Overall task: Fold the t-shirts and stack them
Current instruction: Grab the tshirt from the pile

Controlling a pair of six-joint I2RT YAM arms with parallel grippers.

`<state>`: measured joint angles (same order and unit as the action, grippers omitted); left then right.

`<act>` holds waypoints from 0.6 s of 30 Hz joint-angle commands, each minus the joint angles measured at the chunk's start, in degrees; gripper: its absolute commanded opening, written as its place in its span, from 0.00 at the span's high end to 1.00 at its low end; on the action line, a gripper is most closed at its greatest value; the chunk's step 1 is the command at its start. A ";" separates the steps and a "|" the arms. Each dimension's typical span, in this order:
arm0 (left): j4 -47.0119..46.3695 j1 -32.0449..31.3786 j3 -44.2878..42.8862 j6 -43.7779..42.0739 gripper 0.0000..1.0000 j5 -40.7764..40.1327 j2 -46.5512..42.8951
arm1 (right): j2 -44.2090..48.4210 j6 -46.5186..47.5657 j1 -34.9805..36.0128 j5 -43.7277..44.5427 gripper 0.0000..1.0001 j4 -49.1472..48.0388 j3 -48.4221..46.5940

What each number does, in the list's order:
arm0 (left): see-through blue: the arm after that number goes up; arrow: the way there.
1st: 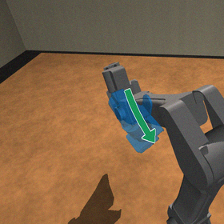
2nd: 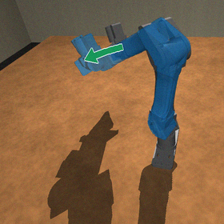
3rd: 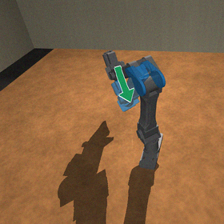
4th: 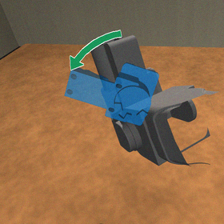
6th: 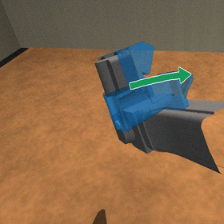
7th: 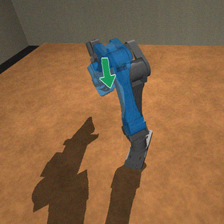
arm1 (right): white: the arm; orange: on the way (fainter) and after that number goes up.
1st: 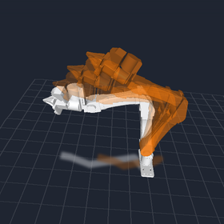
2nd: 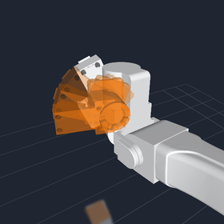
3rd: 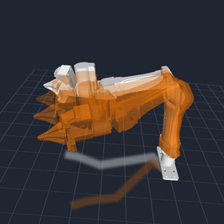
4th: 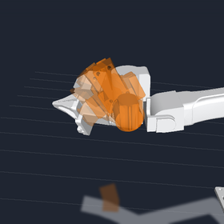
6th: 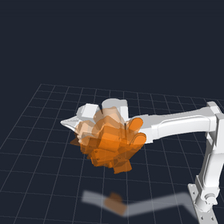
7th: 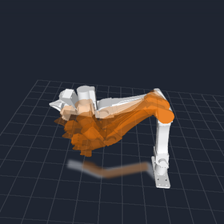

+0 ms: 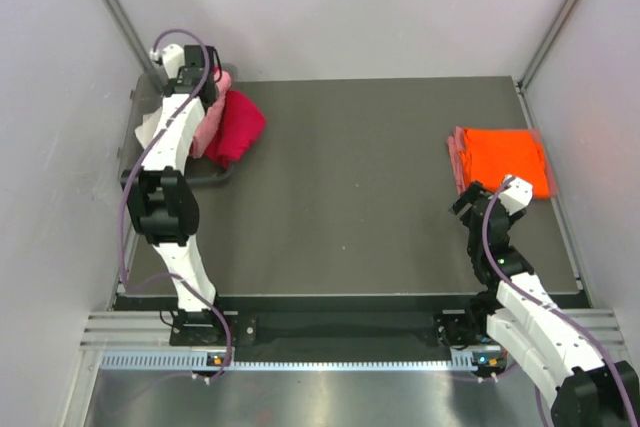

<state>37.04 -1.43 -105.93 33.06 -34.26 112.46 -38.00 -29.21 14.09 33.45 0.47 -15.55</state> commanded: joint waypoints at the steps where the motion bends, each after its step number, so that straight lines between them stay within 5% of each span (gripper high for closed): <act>1: 1.63 0.99 -8.67 2.18 1.00 -5.73 -10.32 | -0.06 -0.06 -0.20 0.47 0.19 -1.70 -2.11; 7: 6.73 1.08 -15.27 2.53 1.00 -13.01 -15.59 | -0.32 0.12 -0.29 -0.05 0.19 -2.14 -2.11; 12: 1.74 3.10 -6.15 3.06 1.00 -17.07 -20.26 | -0.50 0.21 -0.20 -0.23 0.19 -2.14 -2.11; 15: 3.65 6.34 0.79 7.36 1.00 -12.61 -18.87 | -0.85 0.30 -0.20 -0.49 0.19 -2.14 -2.20; 18: 4.09 11.70 2.83 7.90 1.00 0.13 -12.65 | -0.94 0.30 -0.11 -0.41 0.19 -2.23 -2.29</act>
<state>44.64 6.35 -105.69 38.72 -42.02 93.43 -38.81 -29.17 14.09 33.12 0.40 -15.55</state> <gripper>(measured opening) 0.043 0.811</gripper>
